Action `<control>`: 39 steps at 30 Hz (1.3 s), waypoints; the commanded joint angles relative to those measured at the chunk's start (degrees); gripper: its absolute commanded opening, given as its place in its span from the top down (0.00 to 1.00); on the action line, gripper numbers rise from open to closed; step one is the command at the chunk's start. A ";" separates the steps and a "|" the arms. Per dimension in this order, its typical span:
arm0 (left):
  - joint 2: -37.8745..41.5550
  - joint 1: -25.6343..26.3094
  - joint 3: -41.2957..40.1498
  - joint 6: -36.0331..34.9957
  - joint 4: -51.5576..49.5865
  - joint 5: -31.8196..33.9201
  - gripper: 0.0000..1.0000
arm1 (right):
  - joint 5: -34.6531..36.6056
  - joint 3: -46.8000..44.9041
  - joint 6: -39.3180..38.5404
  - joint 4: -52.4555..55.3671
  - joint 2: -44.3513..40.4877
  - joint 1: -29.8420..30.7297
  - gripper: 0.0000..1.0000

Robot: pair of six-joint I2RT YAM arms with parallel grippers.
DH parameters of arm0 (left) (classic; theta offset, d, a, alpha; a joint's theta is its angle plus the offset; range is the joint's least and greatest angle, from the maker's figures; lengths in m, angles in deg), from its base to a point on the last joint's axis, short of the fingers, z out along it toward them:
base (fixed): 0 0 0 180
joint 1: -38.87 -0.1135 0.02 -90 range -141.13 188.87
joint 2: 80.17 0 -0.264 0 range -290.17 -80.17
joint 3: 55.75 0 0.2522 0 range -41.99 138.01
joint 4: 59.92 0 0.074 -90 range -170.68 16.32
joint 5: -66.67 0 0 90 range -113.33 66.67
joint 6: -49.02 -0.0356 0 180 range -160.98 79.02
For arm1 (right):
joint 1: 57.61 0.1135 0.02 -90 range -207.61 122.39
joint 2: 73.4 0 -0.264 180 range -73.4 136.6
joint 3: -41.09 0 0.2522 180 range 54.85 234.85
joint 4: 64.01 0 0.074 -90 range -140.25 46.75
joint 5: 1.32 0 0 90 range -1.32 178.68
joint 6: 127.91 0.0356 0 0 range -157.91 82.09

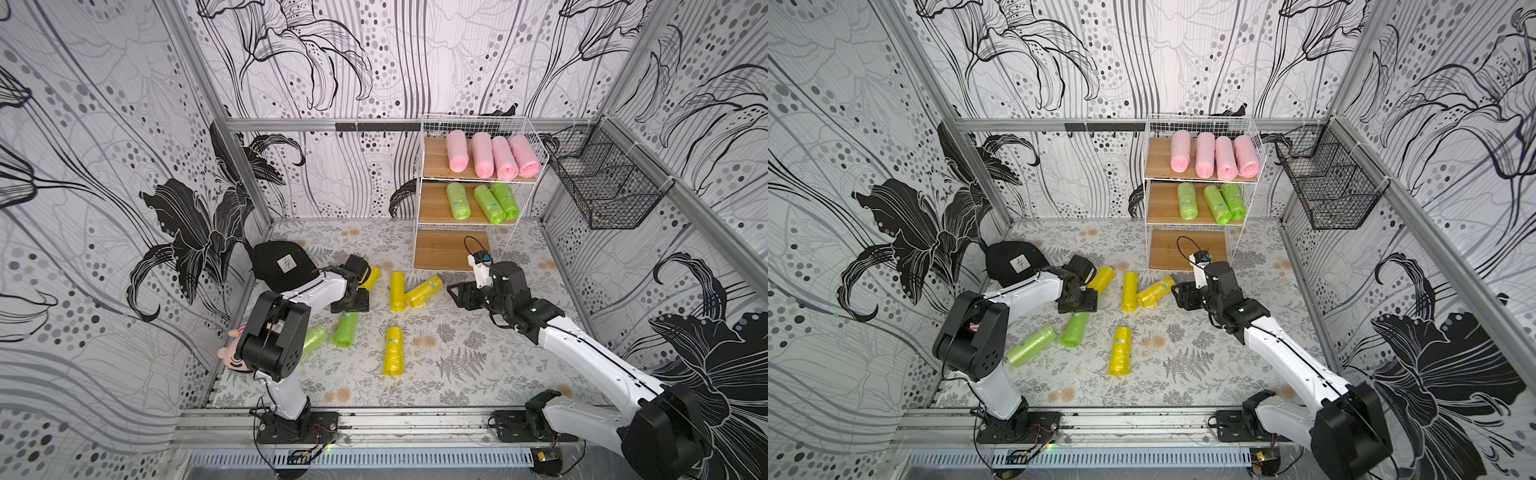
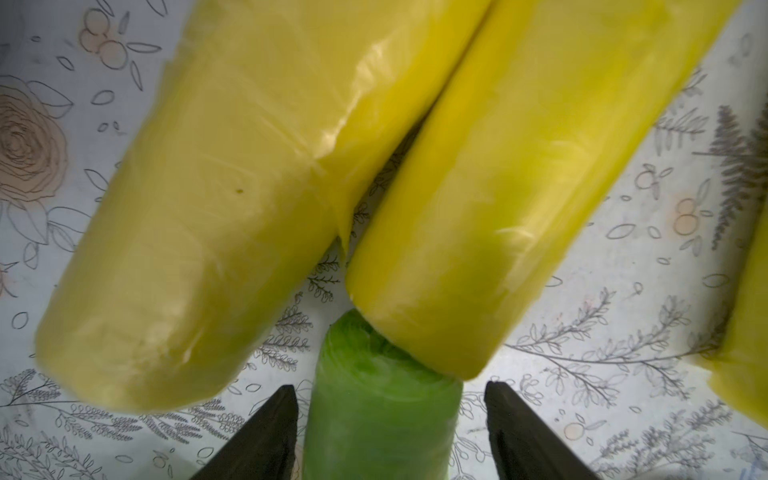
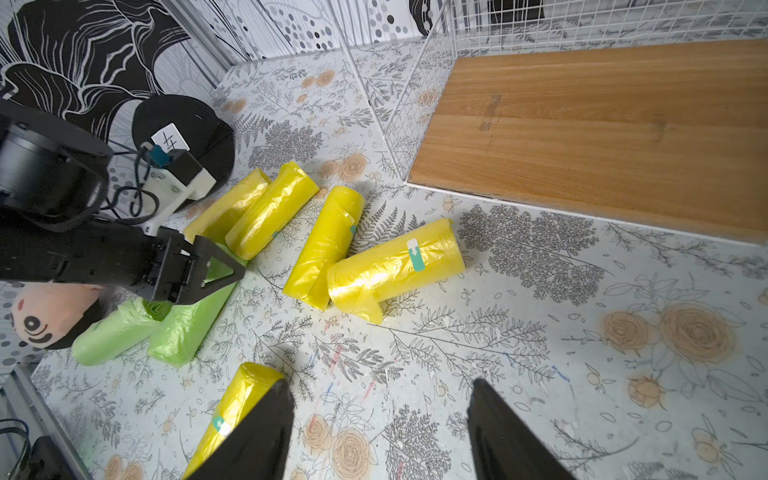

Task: Sort the rolls of trash bags by color and place them on the shelf
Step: Pick up the roll of trash bags from the center of the board.

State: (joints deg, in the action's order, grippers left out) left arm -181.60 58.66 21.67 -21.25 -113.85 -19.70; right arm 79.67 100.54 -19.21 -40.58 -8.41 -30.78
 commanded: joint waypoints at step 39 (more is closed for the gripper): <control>44.37 0.89 -26.57 52.60 68.45 -4.07 0.69 | -15.85 2.21 29.83 -42.70 10.23 12.35 0.16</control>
State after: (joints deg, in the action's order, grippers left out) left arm -137.14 59.03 -3.51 21.65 -63.20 -23.78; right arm 64.72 101.46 6.12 -73.43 -0.10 -19.76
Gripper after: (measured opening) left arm 0.399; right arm 0.843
